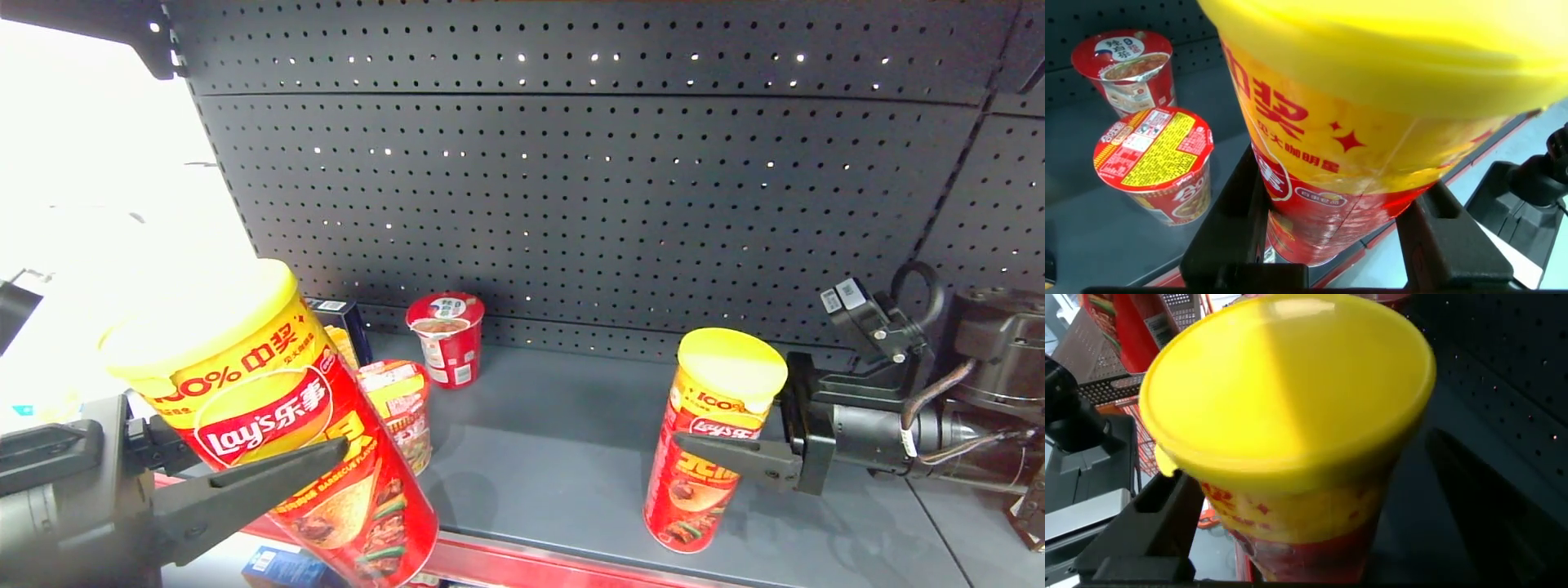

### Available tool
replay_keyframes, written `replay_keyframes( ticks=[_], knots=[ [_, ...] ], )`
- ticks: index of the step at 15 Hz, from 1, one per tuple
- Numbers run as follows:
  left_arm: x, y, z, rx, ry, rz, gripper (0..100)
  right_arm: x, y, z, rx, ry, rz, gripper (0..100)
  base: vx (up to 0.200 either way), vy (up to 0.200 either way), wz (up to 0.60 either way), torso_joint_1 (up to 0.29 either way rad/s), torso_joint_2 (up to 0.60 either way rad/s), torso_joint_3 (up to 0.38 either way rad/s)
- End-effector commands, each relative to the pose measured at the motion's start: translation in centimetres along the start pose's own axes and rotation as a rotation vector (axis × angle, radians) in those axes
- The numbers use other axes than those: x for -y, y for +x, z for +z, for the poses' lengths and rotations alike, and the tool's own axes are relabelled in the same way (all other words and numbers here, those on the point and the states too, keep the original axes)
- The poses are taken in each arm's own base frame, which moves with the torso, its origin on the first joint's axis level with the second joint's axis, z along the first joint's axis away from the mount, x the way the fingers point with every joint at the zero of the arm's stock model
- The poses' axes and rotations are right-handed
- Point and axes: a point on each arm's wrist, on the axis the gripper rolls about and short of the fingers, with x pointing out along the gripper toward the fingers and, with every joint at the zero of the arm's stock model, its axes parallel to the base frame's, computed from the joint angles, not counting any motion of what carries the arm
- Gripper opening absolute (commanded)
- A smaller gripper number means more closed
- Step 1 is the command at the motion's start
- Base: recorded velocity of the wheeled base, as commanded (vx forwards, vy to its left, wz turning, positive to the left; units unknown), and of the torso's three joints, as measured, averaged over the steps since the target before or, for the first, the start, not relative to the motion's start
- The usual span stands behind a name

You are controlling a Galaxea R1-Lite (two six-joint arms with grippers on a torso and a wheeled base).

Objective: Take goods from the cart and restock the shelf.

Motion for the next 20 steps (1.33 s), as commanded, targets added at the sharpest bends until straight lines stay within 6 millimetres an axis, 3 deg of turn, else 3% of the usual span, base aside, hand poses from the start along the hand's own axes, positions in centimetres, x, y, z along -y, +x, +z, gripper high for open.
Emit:
replay_keyframes(
  ticks=[1, 11, 17, 20],
  knots=[
    [0.0, -0.1, 0.0, 0.002, 0.001, -0.001, 0, -0.1, -0.1, -0.2, -0.005, 0.004, -0.001, 100, 0.0, 0.0, 0.0, 0.0, 0.0, 0.0],
    [0.2, -0.7, -0.3, 0.013, 0.004, 0.001, 0, -2.8, -5.7, -0.4, 0.02, -0.021, -0.108, 100, 0.0, 0.0, 0.0, 0.0, 0.0, 0.0],
    [0.2, -0.8, -0.1, 0.021, 0.006, 0.003, 0, -3.9, -6.9, 0.3, 0.056, -0.057, -0.129, 100, 0.0, 0.0, 0.0, 0.0, 0.0, 0.0],
    [0.3, -1.0, 0.2, 0.037, 0.01, 0.003, 0, -4.5, -8.1, 1.1, 0.085, -0.089, -0.246, 100, 0.0, 0.0, 0.0, 0.0, 0.0, 0.0]
  ],
)
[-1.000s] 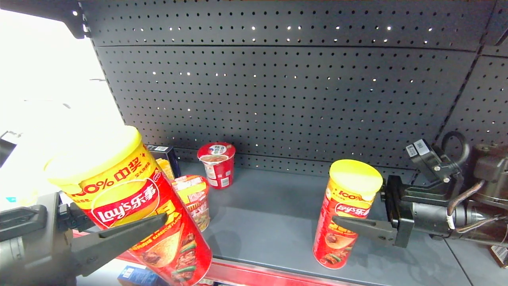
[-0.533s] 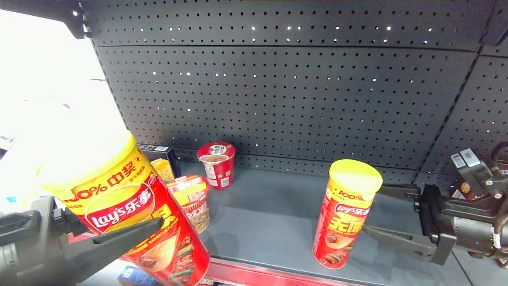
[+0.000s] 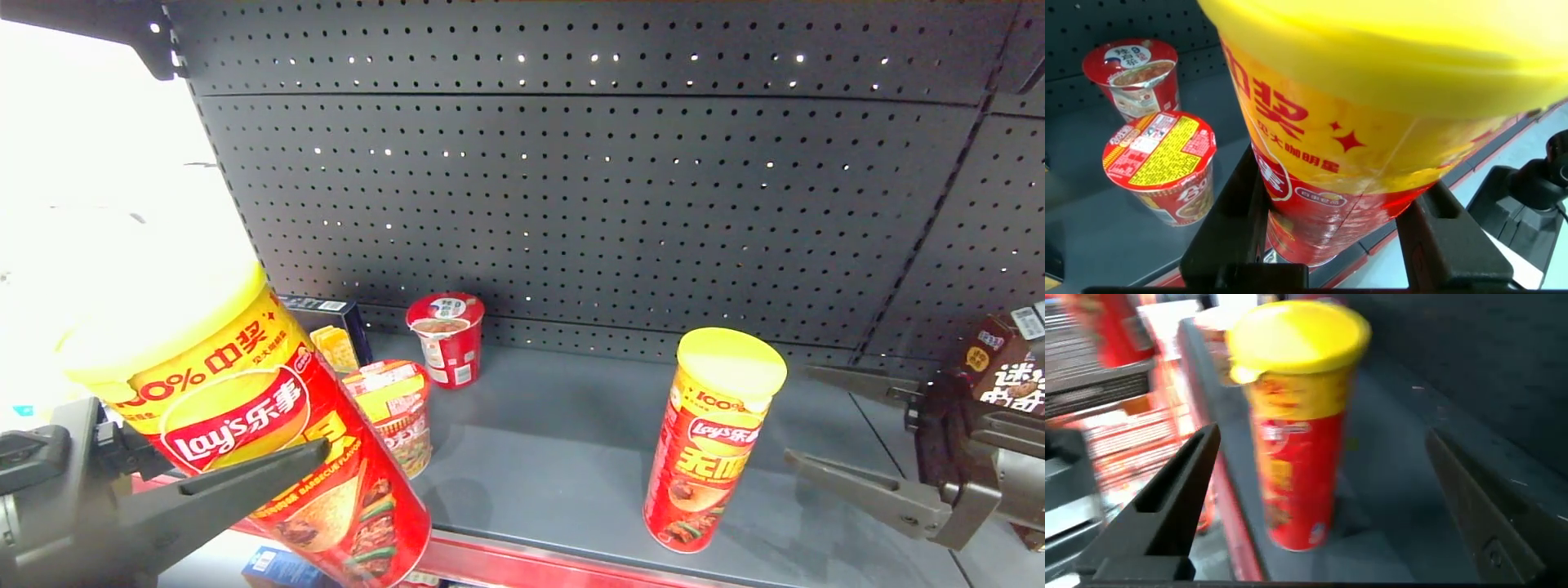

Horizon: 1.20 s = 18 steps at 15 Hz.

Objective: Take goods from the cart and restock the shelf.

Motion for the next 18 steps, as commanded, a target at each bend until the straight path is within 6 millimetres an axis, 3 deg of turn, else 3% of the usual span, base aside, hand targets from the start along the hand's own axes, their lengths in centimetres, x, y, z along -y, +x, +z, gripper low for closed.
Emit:
replay_keyframes(
  ticks=[1, 3, 4, 9, 11, 14, 18],
  knots=[
    [0.1, -0.2, 0.1, 0.011, 0.002, -0.001, 0, -0.6, -1.3, 1.0, 0.036, -0.033, -0.082, 100, 0.0, 0.0, 0.0, 0.0, 0.0, 0.0],
    [0.2, -0.4, 0.1, 0.016, 0.006, -0.004, 0, -1.2, -2.6, 1.4, 0.033, -0.034, -0.159, 100, 0.0, 0.0, 0.0, 0.0, 0.0, 0.0],
    [0.3, -0.8, 0.0, 0.026, 0.009, -0.005, 0, -2.2, -4.2, 1.6, 0.028, -0.032, -0.2, 100, 0.0, 0.0, 0.0, 0.0, 0.0, 0.0],
    [1.1, -3.9, -0.8, 0.101, 0.031, -0.011, 0, -5.2, -8.5, 1.3, 0.04, -0.053, -0.417, 100, 0.0, 0.0, 0.0, 0.0, 0.0, 0.0],
    [1.3, -4.2, -0.3, 0.123, 0.039, -0.022, 0, -7.0, -10.7, 0.5, 0.016, -0.095, -0.525, 100, 0.0, 0.0, 0.0, 0.0, 0.0, 0.0],
    [1.5, -3.8, 1.1, 0.14, 0.049, -0.039, 0, -10.2, -14.7, -2.7, 0.008, -0.115, -0.692, 100, 0.0, 0.0, 0.0, 0.0, 0.0, 0.0],
    [1.5, -2.4, 2.1, 0.125, 0.053, -0.089, 0, -12.8, -16.9, -4.8, 0.055, -0.033, -0.915, 100, 0.0, 0.0, 0.0, 0.0, 0.0, 0.0]
  ],
)
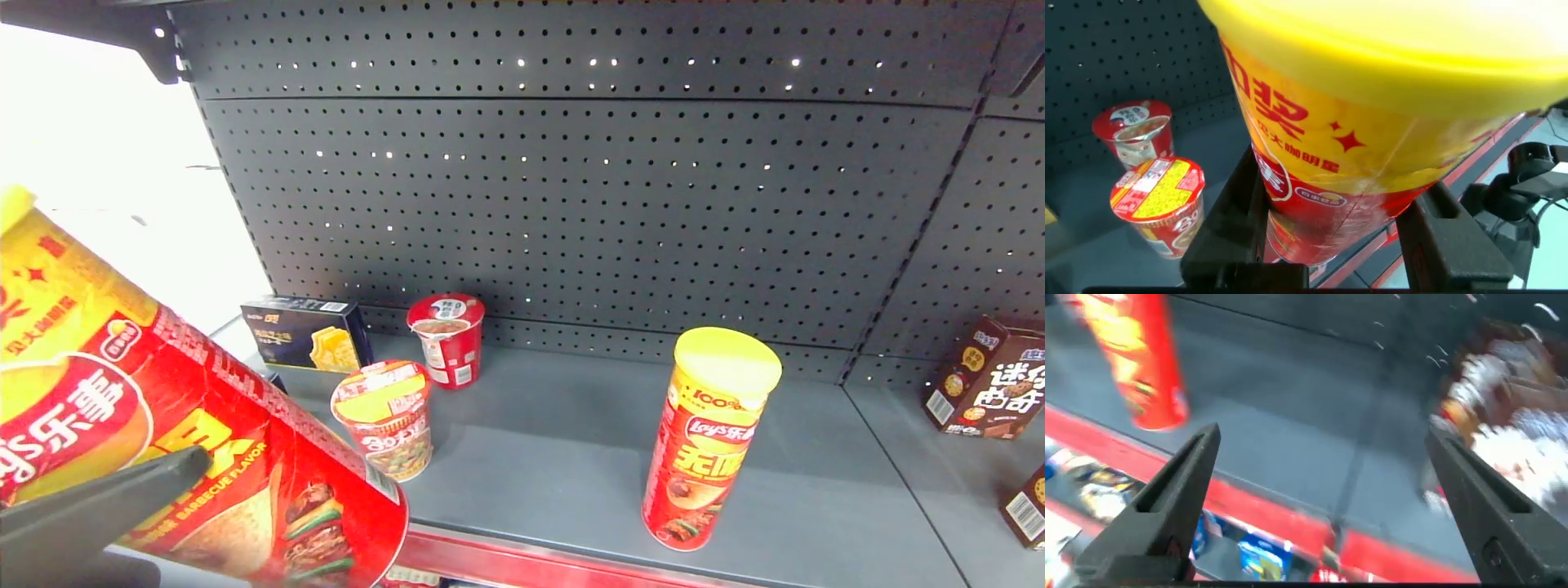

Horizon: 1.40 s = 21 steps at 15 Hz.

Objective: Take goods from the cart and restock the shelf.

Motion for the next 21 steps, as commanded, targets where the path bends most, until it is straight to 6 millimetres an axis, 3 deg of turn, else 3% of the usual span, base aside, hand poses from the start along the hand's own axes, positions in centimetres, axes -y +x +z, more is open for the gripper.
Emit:
replay_keyframes(
  ticks=[1, 6, 8, 16, 21],
  knots=[
    [-0.4, 1.7, 0.9, -0.02, -0.005, -0.024, 0, -0.7, -2.8, -1.6, 0.114, 0.031, -0.193, 100, 0.0, 0.0, 0.0, 0.0, 0.0, 0.0],
    [-1.1, 3.9, 0.8, -0.042, -0.012, -0.065, 0, -1.1, -1.5, -5.6, -0.008, 0.06, -0.285, 100, 0.0, 0.0, 0.0, 0.0, 0.0, 0.0],
    [-1.0, 3.8, 0.8, -0.035, -0.012, -0.072, 0, -1.2, -0.8, -6.6, 0.028, 0.052, -0.222, 100, 0.0, 0.0, 0.0, 0.0, 0.0, 0.0],
    [-0.6, 2.7, 1.4, 0.004, -0.014, -0.103, 0, -1.1, -0.8, -6.6, 0.024, 0.042, -0.27, 100, 0.0, 0.0, 0.0, 0.0, 0.0, 0.0],
    [-0.7, 3.3, 1.1, -0.018, -0.019, -0.116, 0, -1.2, -0.8, -6.6, 0.029, 0.049, -0.245, 100, 0.0, 0.0, 0.0, 0.0, 0.0, 0.0]
  ],
)
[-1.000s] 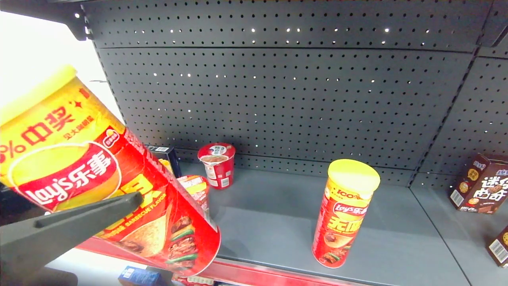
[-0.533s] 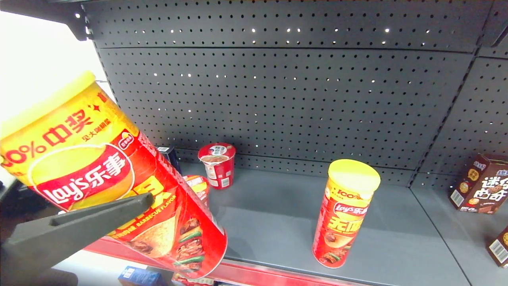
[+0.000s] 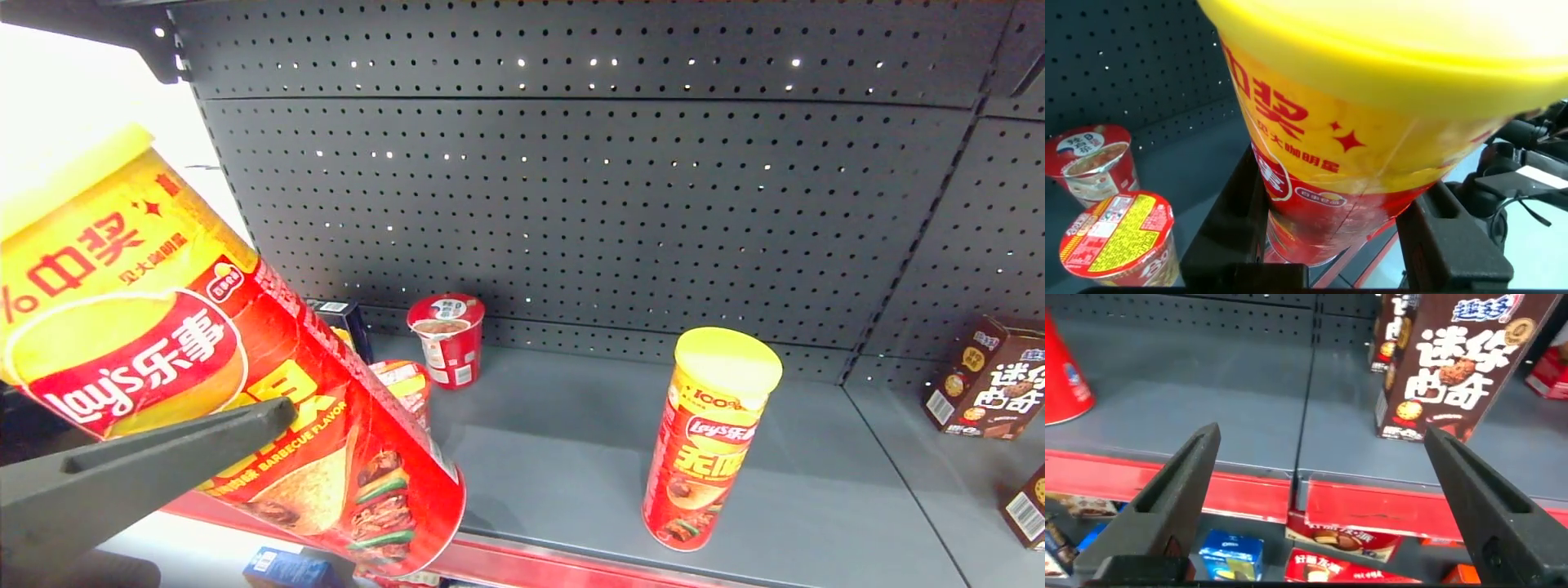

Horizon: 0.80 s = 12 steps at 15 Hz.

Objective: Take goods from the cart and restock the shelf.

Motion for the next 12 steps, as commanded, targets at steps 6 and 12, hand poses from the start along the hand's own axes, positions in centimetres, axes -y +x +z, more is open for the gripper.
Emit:
replay_keyframes(
  ticks=[6, 12],
  knots=[
    [-0.6, 1.4, 0.0, -0.009, -0.005, -0.035, 0, 0.2, 0.0, 0.0, -0.006, 0.033, -0.076, 100, 0.0, 0.0, 0.0, 0.0, 0.0, 0.0],
    [-3.1, 6.9, 0.6, 0.034, 0.015, -0.046, 0, -0.1, 0.0, 0.0, 0.002, 0.047, 0.021, 100, 0.0, 0.0, 0.0, 0.0, 0.0, 0.0]
  ],
)
